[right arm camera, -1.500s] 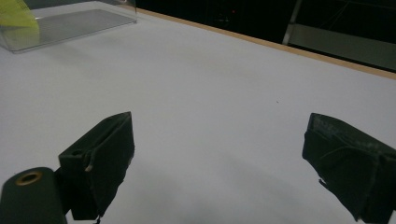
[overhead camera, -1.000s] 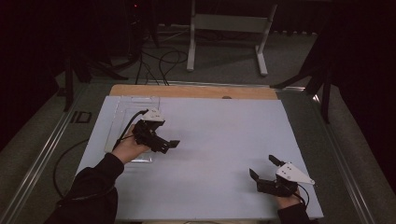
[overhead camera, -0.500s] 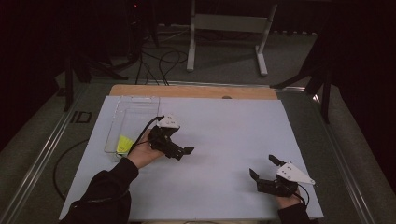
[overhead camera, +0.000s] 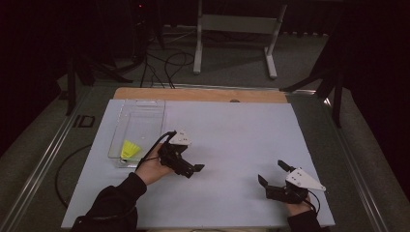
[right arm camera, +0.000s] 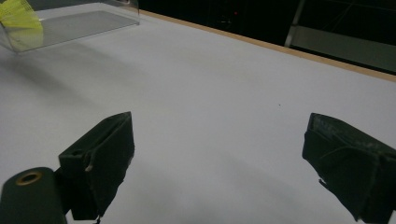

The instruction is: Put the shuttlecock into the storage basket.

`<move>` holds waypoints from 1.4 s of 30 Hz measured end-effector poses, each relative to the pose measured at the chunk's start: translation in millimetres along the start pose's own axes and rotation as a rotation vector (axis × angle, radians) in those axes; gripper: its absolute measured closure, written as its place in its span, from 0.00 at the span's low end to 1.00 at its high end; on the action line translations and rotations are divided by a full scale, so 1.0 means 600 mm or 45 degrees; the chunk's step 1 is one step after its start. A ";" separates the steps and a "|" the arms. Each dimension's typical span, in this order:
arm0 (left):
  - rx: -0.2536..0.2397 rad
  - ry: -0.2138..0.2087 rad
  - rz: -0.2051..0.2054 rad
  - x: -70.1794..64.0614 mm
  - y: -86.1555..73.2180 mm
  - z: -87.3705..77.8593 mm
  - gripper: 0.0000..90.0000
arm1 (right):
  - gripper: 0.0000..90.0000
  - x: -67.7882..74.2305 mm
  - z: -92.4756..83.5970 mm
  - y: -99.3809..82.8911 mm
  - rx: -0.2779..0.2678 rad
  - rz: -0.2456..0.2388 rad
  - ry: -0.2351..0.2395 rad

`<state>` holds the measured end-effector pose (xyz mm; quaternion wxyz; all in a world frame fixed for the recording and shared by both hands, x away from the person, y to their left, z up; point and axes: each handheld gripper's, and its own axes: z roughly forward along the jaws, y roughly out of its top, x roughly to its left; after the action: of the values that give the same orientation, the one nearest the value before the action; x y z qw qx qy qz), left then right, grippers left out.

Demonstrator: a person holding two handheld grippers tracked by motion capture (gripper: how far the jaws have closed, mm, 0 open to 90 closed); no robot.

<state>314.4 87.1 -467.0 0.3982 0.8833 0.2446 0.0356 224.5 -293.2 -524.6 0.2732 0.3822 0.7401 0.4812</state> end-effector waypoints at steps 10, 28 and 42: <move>0.086 -0.023 0.020 -0.024 -0.040 0.000 0.00 | 0.10 0.001 0.000 0.001 0.002 -0.002 0.002; 0.125 0.003 -0.014 -0.045 -0.138 -0.031 0.00 | 0.10 0.003 0.001 0.001 0.005 -0.003 0.005; 0.103 0.067 -0.055 -0.036 -0.189 -0.076 0.00 | 0.10 0.004 0.002 0.001 0.011 -0.008 0.008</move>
<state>237.9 172.6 -515.0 0.3562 0.8921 0.2752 0.0402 224.3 -290.5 -524.7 0.2707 0.3798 0.7442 0.4782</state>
